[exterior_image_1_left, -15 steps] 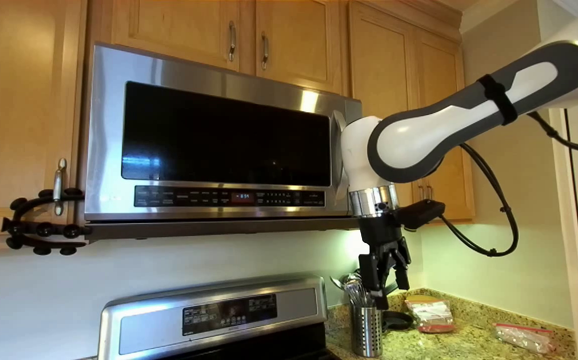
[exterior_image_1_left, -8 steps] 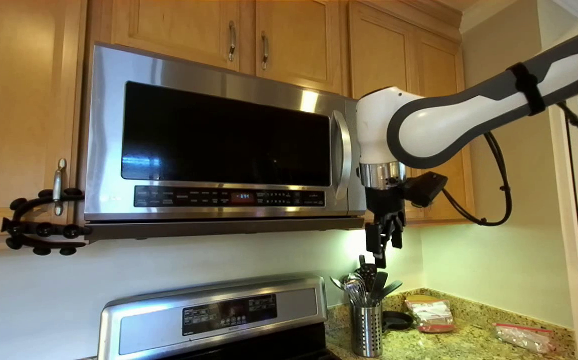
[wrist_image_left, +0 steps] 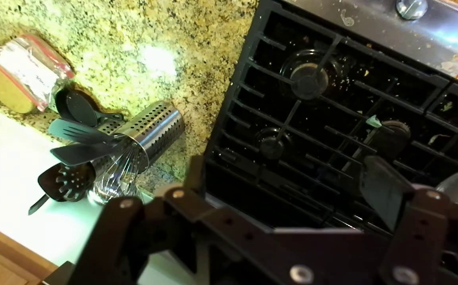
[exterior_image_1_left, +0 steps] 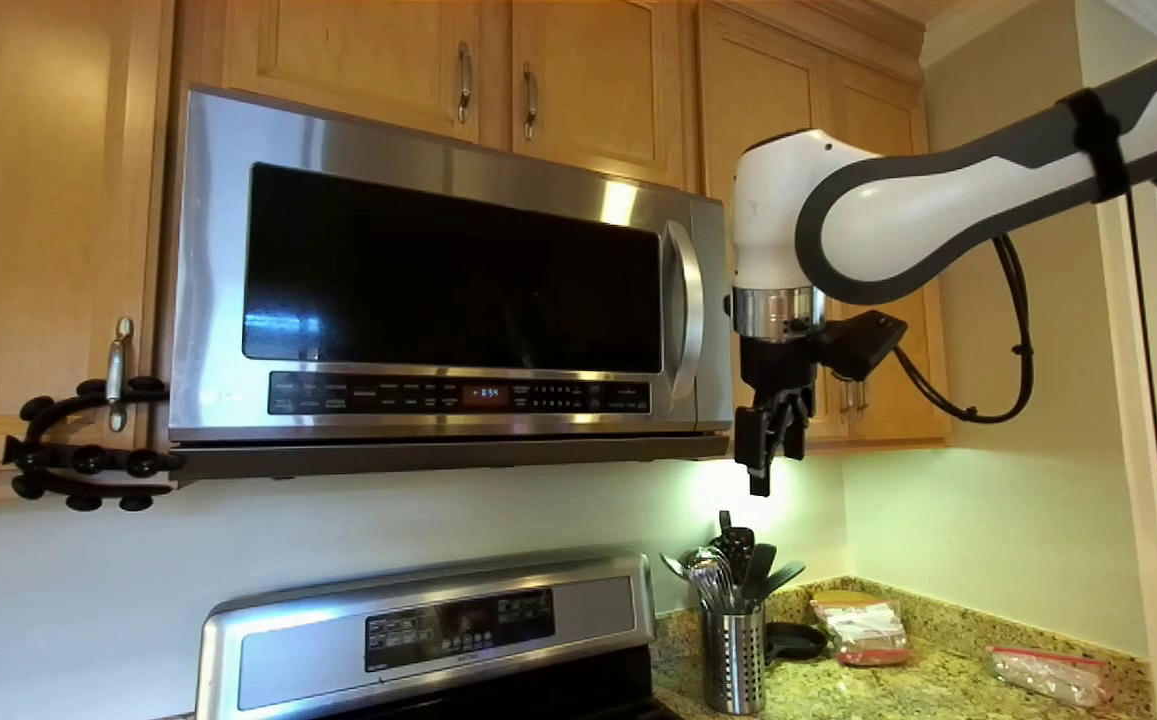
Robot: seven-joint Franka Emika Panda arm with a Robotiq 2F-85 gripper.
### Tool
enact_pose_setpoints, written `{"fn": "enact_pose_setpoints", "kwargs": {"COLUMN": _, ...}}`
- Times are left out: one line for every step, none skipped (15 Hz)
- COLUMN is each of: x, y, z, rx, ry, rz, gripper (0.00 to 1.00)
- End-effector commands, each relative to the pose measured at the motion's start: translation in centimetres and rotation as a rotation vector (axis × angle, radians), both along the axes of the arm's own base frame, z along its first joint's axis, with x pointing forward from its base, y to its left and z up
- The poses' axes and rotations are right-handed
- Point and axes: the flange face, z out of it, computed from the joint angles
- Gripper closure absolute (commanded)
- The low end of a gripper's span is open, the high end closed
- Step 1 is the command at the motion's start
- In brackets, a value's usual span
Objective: Open the microwave
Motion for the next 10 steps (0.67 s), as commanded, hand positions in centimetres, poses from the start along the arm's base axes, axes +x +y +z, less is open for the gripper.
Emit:
{"fn": "enact_pose_setpoints", "kwargs": {"x": 0.0, "y": 0.0, "z": 0.1, "rx": 0.000, "ry": 0.001, "rz": 0.000, "gripper": 0.00}}
{"fn": "enact_pose_setpoints", "kwargs": {"x": 0.0, "y": 0.0, "z": 0.1, "rx": 0.000, "ry": 0.001, "rz": 0.000, "gripper": 0.00}}
{"fn": "enact_pose_setpoints", "kwargs": {"x": 0.4, "y": 0.1, "z": 0.2, "rx": 0.025, "ry": -0.030, "rz": 0.018, "gripper": 0.00}}
{"fn": "enact_pose_setpoints", "kwargs": {"x": 0.8, "y": 0.0, "z": 0.3, "rx": 0.030, "ry": -0.047, "rz": 0.020, "gripper": 0.00}}
{"fn": "enact_pose_setpoints", "kwargs": {"x": 1.3, "y": -0.2, "z": 0.6, "rx": 0.050, "ry": -0.062, "rz": 0.030, "gripper": 0.00}}
{"fn": "enact_pose_setpoints", "kwargs": {"x": 1.6, "y": -0.3, "z": 0.8, "rx": 0.057, "ry": -0.078, "rz": 0.037, "gripper": 0.00}}
{"fn": "enact_pose_setpoints", "kwargs": {"x": 1.8, "y": -0.1, "z": 1.4, "rx": 0.049, "ry": -0.107, "rz": 0.038, "gripper": 0.00}}
{"fn": "enact_pose_setpoints", "kwargs": {"x": 2.0, "y": -0.2, "z": 1.8, "rx": 0.047, "ry": -0.128, "rz": 0.042, "gripper": 0.00}}
{"fn": "enact_pose_setpoints", "kwargs": {"x": 2.2, "y": -0.3, "z": 2.3, "rx": 0.046, "ry": -0.155, "rz": 0.041, "gripper": 0.00}}
{"fn": "enact_pose_setpoints", "kwargs": {"x": 2.4, "y": -0.3, "z": 2.8, "rx": 0.049, "ry": -0.177, "rz": 0.040, "gripper": 0.00}}
